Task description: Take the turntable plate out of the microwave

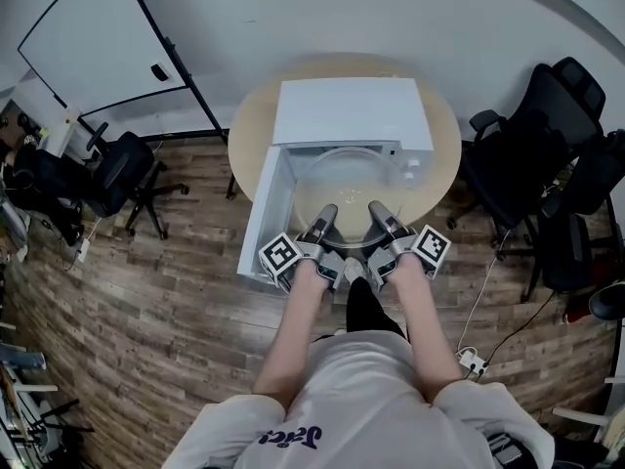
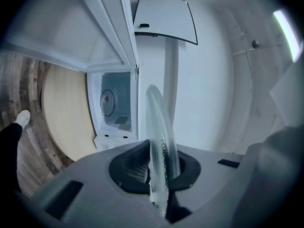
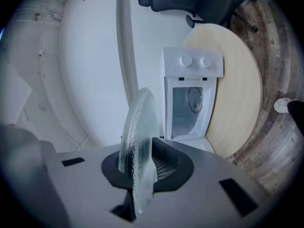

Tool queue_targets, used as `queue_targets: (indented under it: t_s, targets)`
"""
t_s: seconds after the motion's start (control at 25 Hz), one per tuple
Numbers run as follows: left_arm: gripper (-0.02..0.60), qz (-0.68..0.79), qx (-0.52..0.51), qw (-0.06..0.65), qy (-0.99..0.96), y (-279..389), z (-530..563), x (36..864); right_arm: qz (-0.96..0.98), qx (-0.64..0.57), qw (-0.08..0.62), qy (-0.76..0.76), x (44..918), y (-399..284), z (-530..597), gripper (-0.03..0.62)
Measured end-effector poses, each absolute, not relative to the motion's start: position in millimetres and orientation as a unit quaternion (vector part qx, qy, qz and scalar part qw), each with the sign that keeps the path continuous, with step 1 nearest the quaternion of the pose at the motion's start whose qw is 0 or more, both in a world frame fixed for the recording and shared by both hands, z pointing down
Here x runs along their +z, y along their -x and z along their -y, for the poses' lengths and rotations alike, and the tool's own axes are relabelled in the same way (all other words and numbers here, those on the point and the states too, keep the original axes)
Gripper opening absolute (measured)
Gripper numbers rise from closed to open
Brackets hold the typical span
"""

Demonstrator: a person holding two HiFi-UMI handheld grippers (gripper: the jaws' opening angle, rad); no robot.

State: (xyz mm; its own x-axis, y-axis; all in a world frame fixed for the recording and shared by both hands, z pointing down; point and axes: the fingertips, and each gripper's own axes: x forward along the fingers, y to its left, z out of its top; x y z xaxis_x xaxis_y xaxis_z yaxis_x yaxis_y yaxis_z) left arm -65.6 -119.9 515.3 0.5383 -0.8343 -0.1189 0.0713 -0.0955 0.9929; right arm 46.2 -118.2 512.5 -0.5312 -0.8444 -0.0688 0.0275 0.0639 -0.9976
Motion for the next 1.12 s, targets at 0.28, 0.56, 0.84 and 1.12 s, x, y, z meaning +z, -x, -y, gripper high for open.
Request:
queue_targets:
  t_s: [0.28,0.56,0.84,1.12]
  targets:
    - [0.041,0.296,-0.373,0.604,-0.639,66,114,473,-0.645,-0.594,0.346,0.335,470,-46,111,0.04]
    - [0.039,0.298,-0.368,0.607,-0.638,67,112,470,-0.647,-0.594,0.353,0.322,471,-44,110,0.04]
    - [0.04,0.31,-0.361,0.597,-0.646,68,111,485,-0.668,-0.574,0.342,0.329,482,-45,110,0.04]
    - [0.038,0.309,-0.364,0.603,-0.639,67,115,499,-0.667,-0.575,0.34,0.33,498,-46,114,0.04]
